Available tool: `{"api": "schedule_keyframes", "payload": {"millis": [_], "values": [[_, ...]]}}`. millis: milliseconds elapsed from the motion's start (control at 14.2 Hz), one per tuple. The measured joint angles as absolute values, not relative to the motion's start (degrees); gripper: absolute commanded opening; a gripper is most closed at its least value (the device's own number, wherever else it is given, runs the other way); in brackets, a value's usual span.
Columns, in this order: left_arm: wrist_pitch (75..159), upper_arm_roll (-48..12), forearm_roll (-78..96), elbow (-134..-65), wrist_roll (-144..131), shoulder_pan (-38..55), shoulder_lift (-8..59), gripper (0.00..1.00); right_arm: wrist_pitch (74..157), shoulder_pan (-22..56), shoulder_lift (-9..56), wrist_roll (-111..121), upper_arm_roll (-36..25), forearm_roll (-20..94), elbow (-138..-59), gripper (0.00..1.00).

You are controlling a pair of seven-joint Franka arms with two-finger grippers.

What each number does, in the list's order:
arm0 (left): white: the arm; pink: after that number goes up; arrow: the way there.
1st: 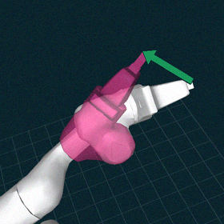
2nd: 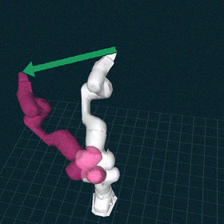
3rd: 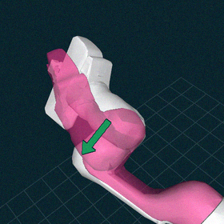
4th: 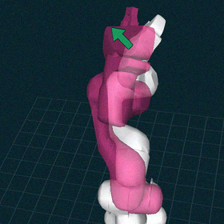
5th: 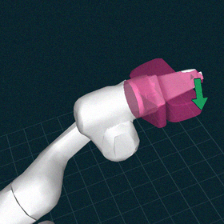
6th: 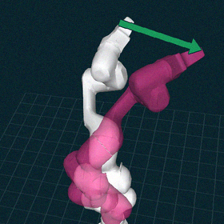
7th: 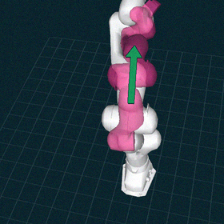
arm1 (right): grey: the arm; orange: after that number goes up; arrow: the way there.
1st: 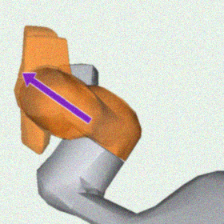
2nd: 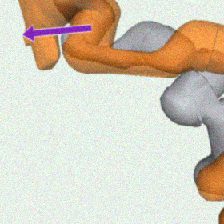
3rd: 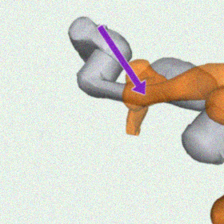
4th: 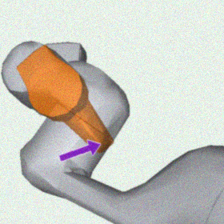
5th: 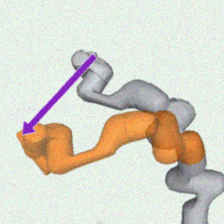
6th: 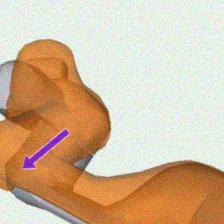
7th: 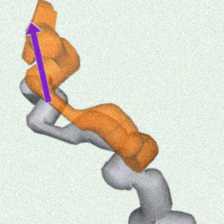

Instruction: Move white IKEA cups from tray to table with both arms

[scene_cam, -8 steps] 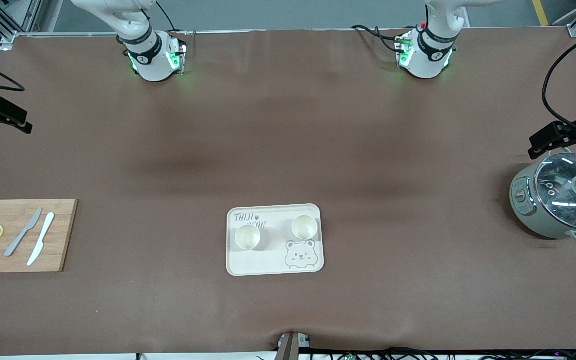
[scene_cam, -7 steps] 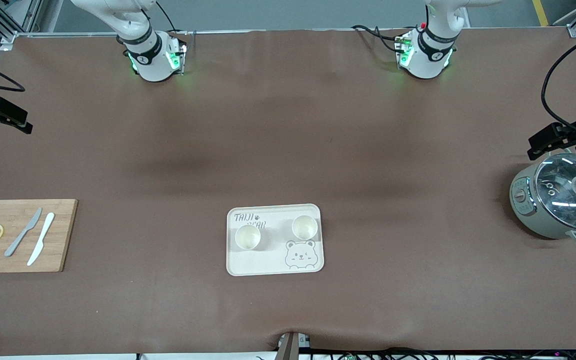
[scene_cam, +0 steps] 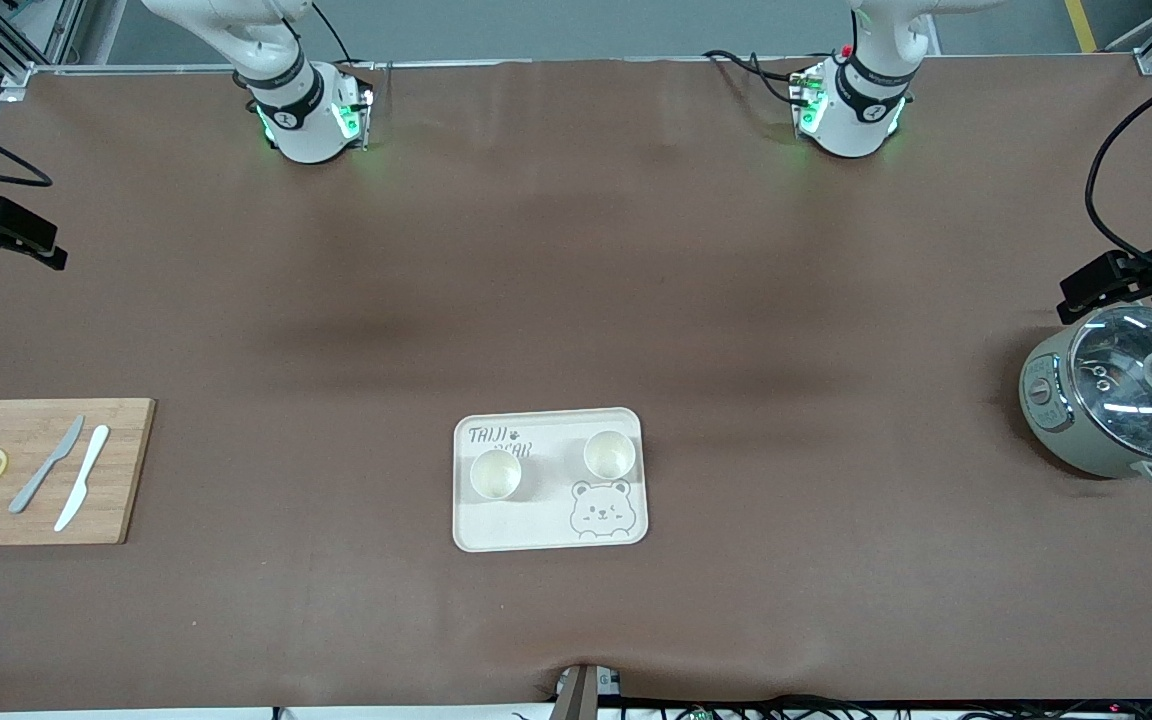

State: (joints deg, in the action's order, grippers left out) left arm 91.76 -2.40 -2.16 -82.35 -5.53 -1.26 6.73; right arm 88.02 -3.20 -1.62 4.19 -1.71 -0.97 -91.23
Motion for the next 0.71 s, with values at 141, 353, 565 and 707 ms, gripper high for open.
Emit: {"api": "schedule_keyframes", "payload": {"millis": [141, 353, 565, 707], "values": [[91.7, -2.4, -1.8, -82.4, -5.5, -1.3, 7.7, 1.0, 88.0, -3.2, -1.6, 4.2, -1.7, -1.0, -91.2, 1.0], [91.7, -2.5, -0.1, -82.4, -5.5, -1.3, 9.5, 1.0, 88.0, -3.2, -1.6, 4.2, -1.7, -1.0, -91.2, 1.0], [91.8, -2.9, 0.0, -82.4, -5.5, -1.0, 11.9, 1.0, 88.1, -3.2, -1.6, 4.2, -1.5, 1.9, -91.2, 1.0], [92.4, -3.1, 0.1, -82.4, -5.5, -0.4, 13.5, 1.0, 88.3, -3.1, -1.5, 3.9, -1.2, 4.4, -91.2, 1.0]]}}
